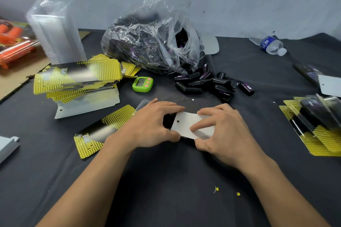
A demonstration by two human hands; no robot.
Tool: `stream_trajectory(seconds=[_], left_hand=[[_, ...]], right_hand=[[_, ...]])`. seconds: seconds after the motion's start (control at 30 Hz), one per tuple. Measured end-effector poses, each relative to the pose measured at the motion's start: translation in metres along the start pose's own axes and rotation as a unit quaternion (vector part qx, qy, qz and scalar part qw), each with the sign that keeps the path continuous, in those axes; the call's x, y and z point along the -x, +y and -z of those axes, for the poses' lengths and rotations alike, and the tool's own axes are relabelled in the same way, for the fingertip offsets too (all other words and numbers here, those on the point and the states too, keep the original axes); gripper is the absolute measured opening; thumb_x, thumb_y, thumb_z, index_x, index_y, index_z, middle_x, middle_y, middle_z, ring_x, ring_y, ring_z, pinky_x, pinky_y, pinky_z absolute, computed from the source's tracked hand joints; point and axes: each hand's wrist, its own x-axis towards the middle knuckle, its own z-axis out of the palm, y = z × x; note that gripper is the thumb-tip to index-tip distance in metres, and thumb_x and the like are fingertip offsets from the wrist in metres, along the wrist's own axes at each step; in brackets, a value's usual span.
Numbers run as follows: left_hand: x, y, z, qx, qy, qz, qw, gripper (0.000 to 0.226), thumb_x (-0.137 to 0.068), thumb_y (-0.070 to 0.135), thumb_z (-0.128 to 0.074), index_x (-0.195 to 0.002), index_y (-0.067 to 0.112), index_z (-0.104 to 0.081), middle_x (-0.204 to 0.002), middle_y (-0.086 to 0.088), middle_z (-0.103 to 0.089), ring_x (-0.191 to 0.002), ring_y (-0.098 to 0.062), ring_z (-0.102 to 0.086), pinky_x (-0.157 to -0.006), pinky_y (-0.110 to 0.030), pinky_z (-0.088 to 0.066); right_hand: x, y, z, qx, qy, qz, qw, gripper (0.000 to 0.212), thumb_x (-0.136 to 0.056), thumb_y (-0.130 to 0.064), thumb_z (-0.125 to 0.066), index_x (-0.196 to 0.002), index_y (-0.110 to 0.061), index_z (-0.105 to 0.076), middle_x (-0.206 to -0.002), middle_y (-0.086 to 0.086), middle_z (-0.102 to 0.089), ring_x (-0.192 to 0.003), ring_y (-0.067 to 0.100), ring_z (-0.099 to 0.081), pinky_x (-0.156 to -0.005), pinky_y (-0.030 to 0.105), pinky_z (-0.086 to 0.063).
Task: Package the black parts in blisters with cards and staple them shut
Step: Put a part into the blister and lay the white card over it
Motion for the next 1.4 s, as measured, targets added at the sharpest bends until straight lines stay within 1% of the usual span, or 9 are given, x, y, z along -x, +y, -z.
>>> stream_trajectory(seconds=[0.27, 0.57, 0.7, 0.8, 0.9, 1.03, 1.23, 1.33, 1.4], left_hand=[[0.0, 0.002, -0.006, -0.004, 0.008, -0.025, 1.0, 0.084, -0.071, 0.056, -0.069, -0.151, 0.037, -0.049, -0.153, 0.022, -0.048, -0.145, 0.007, -0.032, -0.129, -0.039, -0.009], [0.008, 0.006, -0.005, 0.026, 0.021, -0.05, 0.998, 0.081, -0.075, 0.038, -0.08, -0.149, 0.045, -0.047, -0.141, 0.03, -0.056, -0.134, 0.01, -0.044, -0.124, -0.02, -0.013], [0.016, -0.005, 0.01, 0.092, 0.196, 0.056, 0.975, 0.053, -0.072, 0.017, -0.076, -0.117, 0.044, -0.074, -0.106, 0.03, -0.072, -0.105, 0.007, -0.064, -0.095, -0.011, -0.046], [0.014, -0.015, 0.017, 0.152, 0.351, 0.249, 0.89, 0.028, -0.085, 0.026, -0.073, -0.111, 0.035, -0.076, -0.095, 0.022, -0.073, -0.1, -0.005, -0.069, -0.096, -0.027, -0.052], [0.009, -0.011, 0.01, 0.224, 0.299, 0.352, 0.858, 0.038, -0.092, 0.043, -0.068, -0.125, 0.024, -0.069, -0.091, 0.008, -0.076, -0.085, -0.019, -0.074, -0.086, -0.037, -0.058], [-0.001, 0.023, -0.011, 0.518, 0.164, 0.294, 0.786, 0.045, -0.095, 0.019, -0.072, -0.133, 0.015, -0.047, -0.078, -0.011, -0.076, -0.054, -0.018, -0.069, -0.048, -0.028, -0.056], [0.0, 0.029, -0.015, 0.496, 0.184, 0.211, 0.822, 0.056, -0.088, -0.016, -0.062, -0.131, 0.019, -0.059, -0.076, -0.013, -0.063, -0.049, -0.016, -0.056, -0.047, -0.025, -0.052], [0.007, 0.021, 0.002, 0.494, 0.137, 0.151, 0.845, 0.057, -0.09, -0.014, -0.062, -0.127, 0.03, -0.065, -0.08, -0.014, -0.07, -0.058, -0.019, -0.061, -0.053, -0.026, -0.056], [0.012, 0.018, 0.009, 0.489, 0.095, 0.106, 0.861, 0.056, -0.093, -0.011, -0.062, -0.122, 0.037, -0.065, -0.091, -0.021, -0.073, -0.069, -0.024, -0.064, -0.059, -0.029, -0.059]], right_hand=[[0.002, -0.01, -0.006, 0.035, 0.015, 0.011, 0.999, 0.052, -0.065, -0.048, -0.075, -0.116, -0.038, -0.075, -0.121, -0.02, -0.068, -0.112, 0.014, -0.049, -0.099, 0.038, -0.042], [-0.002, -0.017, -0.007, 0.047, -0.023, 0.039, 0.998, 0.062, -0.074, -0.057, -0.074, -0.133, -0.039, -0.062, -0.126, -0.023, -0.064, -0.111, 0.013, -0.047, -0.099, 0.037, -0.042], [0.0, -0.013, -0.011, 0.032, 0.014, 0.012, 0.999, 0.054, -0.074, -0.055, -0.07, -0.126, -0.04, -0.068, -0.121, -0.027, -0.065, -0.109, 0.011, -0.045, -0.099, 0.038, -0.044], [0.002, -0.011, -0.017, -0.008, 0.084, -0.03, 0.996, 0.049, -0.071, -0.05, -0.075, -0.118, -0.036, -0.075, -0.117, -0.026, -0.067, -0.11, 0.008, -0.046, -0.091, 0.029, -0.042], [0.002, -0.014, -0.021, -0.051, 0.171, -0.066, 0.982, 0.045, -0.066, -0.046, -0.078, -0.109, -0.034, -0.079, -0.111, -0.024, -0.068, -0.105, 0.006, -0.045, -0.082, 0.027, -0.039], [0.004, -0.027, -0.027, -0.045, 0.233, -0.087, 0.968, 0.044, -0.064, -0.044, -0.085, -0.105, -0.031, -0.08, -0.109, -0.017, -0.07, -0.103, 0.012, -0.05, -0.079, 0.029, -0.047], [0.012, -0.035, -0.027, -0.112, 0.196, -0.071, 0.972, 0.05, -0.072, -0.044, -0.088, -0.118, -0.03, -0.074, -0.116, -0.02, -0.068, -0.104, 0.004, -0.056, -0.085, 0.019, -0.042], [0.01, -0.029, -0.013, -0.202, 0.165, -0.093, 0.961, 0.053, -0.078, -0.043, -0.081, -0.126, -0.045, -0.058, -0.092, -0.029, -0.071, -0.085, -0.006, -0.065, -0.072, 0.006, -0.047], [0.005, -0.026, -0.009, -0.273, 0.118, -0.107, 0.949, 0.045, -0.082, -0.038, -0.079, -0.118, -0.048, -0.055, -0.08, -0.02, -0.074, -0.073, 0.002, -0.07, -0.066, 0.019, -0.056]])
